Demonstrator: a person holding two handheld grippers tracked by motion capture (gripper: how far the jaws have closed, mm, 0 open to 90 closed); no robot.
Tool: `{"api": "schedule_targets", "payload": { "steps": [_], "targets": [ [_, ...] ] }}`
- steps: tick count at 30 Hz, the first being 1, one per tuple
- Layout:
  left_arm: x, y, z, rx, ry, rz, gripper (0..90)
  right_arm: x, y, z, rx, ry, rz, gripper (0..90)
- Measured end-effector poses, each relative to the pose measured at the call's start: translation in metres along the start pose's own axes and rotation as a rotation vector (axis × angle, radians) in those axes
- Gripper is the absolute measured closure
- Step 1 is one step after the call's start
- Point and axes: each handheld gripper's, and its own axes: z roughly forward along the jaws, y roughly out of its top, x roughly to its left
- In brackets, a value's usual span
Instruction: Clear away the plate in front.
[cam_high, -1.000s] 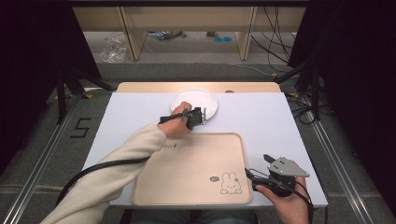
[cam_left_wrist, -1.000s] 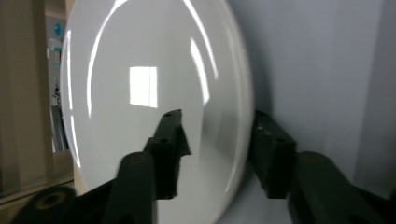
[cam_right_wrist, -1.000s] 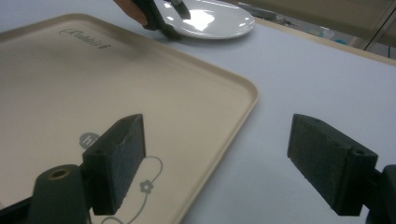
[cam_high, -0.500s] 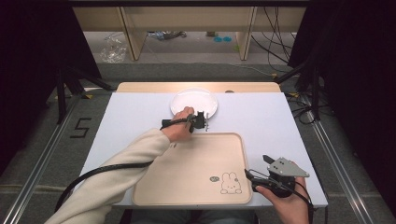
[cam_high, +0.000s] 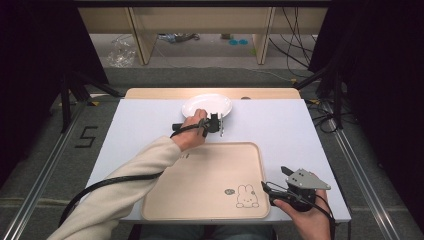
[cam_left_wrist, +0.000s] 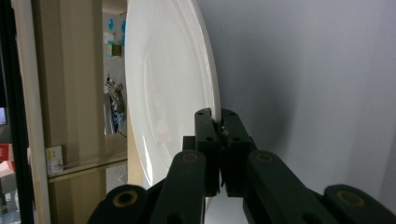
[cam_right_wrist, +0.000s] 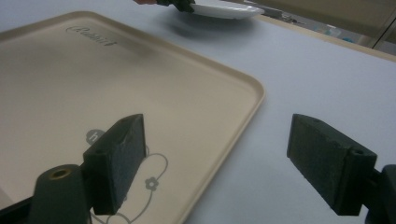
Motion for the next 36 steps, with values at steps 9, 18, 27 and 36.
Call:
{"api": "schedule_targets", "payload": {
  "steps": [9, 18, 27, 36],
  "targets": [
    [0.002, -0.002, -0.005, -0.024, 0.001, -0.014, 87.3, 0.0, 0.0, 0.0, 0.001, 0.001, -0.003, 20.7],
    [0.002, -0.001, -0.012, -0.043, 0.044, -0.009, 87.4, 0.001, 0.0, -0.001, 0.006, 0.007, 0.007, 21.0],
    [0.007, -0.005, -0.026, -0.078, 0.088, -0.006, 87.3, 0.0, 0.001, -0.001, -0.009, -0.006, -0.006, 21.2],
    [0.006, -0.008, -0.041, -0.083, 0.11, 0.008, 87.3, 0.0, 0.001, -0.001, -0.008, -0.011, -0.005, 21.2]
  ]
}}
